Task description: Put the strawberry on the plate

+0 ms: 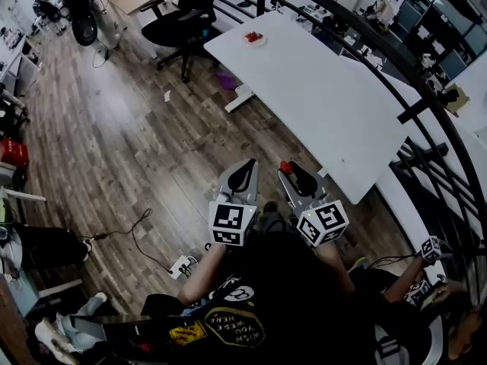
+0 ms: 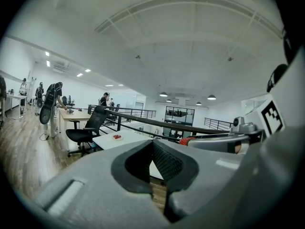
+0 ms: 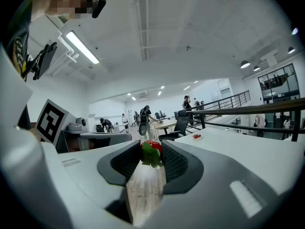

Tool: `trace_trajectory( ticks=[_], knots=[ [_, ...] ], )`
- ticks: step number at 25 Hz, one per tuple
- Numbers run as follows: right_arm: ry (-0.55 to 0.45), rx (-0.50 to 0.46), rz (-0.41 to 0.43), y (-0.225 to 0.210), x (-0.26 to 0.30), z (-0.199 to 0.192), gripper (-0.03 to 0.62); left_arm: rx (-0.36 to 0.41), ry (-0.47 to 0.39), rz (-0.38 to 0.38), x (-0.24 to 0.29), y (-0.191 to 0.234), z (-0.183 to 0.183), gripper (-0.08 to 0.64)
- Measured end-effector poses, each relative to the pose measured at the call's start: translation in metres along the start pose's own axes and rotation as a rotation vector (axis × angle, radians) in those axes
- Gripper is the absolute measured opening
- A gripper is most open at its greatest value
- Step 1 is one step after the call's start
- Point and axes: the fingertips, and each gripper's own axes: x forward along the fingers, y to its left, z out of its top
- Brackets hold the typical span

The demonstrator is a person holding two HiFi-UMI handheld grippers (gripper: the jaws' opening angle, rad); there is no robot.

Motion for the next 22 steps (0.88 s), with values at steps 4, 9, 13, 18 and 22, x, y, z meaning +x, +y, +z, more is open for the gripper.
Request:
trace_trajectory(
  ticks=[4,9,13,18,22],
  knots=[
    [0.0,0.004,0.01,-0.017,0.017,0.004,0.141,-0.012,0.004,0.01,0.023,0.01,0.002,0.005],
    [-0.012,-0.008,0.025,-0.044,0.03,0.014,0.141,0.008,-0.02,0.016,0.055,0.01,0.016,0.005],
    [-0.026,-0.014,0.042,-0.064,0.04,0.024,0.141,0.018,-0.03,0.026,0.079,0.009,0.026,0.005],
    [-0.016,-0.011,0.075,-0.086,0.057,0.032,0.141,0.021,-0.026,0.048,0.108,0.013,0.034,0.005],
    [-0.004,0.007,0.092,-0.104,0.066,0.032,0.141,0.02,-0.008,0.074,0.122,0.018,0.033,0.005]
  ],
)
